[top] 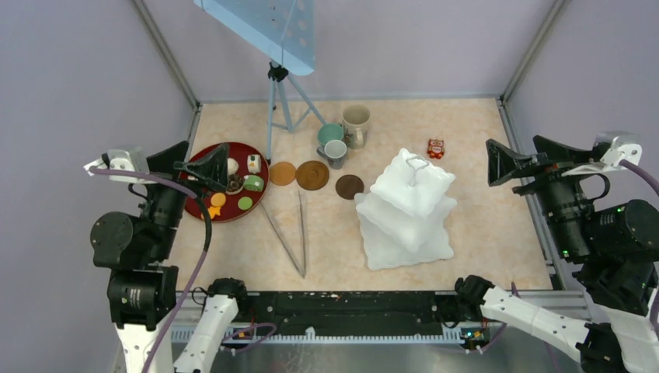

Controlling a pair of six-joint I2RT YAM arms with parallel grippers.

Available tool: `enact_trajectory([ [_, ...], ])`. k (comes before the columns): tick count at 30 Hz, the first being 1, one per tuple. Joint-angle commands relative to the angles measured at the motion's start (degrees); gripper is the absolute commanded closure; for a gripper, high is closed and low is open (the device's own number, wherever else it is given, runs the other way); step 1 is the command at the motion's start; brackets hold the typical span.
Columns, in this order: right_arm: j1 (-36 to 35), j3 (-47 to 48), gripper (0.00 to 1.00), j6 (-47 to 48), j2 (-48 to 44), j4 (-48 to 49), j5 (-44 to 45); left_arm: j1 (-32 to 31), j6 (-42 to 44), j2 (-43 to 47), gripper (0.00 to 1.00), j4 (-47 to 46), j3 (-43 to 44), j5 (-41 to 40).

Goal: Serve the afternoon tea

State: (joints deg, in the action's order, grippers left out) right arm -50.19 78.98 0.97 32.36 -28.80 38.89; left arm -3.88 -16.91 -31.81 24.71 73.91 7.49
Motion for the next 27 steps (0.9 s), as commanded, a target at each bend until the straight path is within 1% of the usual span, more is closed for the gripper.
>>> enact_trajectory([
  [1, 0.4, -1.97, 0.01, -2.29, -0.4, 0.53, 1.58, 0.28, -2.09, -3.42, 0.01, 1.8, -2.51, 4.98],
  [6, 0.37, -3.5, 0.01, -1.37, 0.28, -0.1, 0.82, 0.28, -1.84, -8.92, 0.01, 6.6, -6.96, 14.96],
  [11, 0.36, -4.96, 0.01, -1.27, 0.42, 0.56, -1.03, 0.28, -1.89, -14.17, 0.01, 7.81, -12.07, 25.18],
  [13, 0.34, -6.04, 0.01, -1.72, -0.19, 1.89, -1.78, -0.26, -3.18, -14.79, 0.01, 6.93, -15.05, 26.85],
  [14, 0.32, -6.59, 0.01, -2.22, -0.48, 2.58, -1.55, -1.51, -3.9, -14.79, 0.01, 6.03, -16.88, 26.82],
  [15, 0.32, -7.03, 0.01, -2.8, -0.66, 3.24, -0.96, -3.67, -4.26, -14.77, 0.01, 5.74, -18.41, 25.07],
  [16, 0.36, -7.65, 0.01, -3.45, -0.89, 4.08, -0.26, -8.24, -4.6, -14.73, 0.01, 5.79, -19.88, 20.09],
  [19, 0.36, -9.19, 0.01, -7.06, -1.84, 5.95, 4.21, -25.79, -7.72, -14.89, 0.01, 7.0, -23.97, -0.33],
  [21, 0.36, -10.61, 0.01, -8.63, -2.86, 7.44, 5.73, -34.33, -11.37, -15.77, 0.01, 7.02, -27.49, -10.59],
  [24, 0.33, -12.69, 0.01, -9.17, -3.76, 8.44, 6.84, -44.83, -17.59, -18.11, 0.01, 8.37, -29.42, -25.0],
  [27, 0.29, -13.82, 0.01, -8.57, -3.96, 7.76, 5.92, -54.78, -27.45, -20.44, 0.01, 12.06, -30.37, -40.21],
])
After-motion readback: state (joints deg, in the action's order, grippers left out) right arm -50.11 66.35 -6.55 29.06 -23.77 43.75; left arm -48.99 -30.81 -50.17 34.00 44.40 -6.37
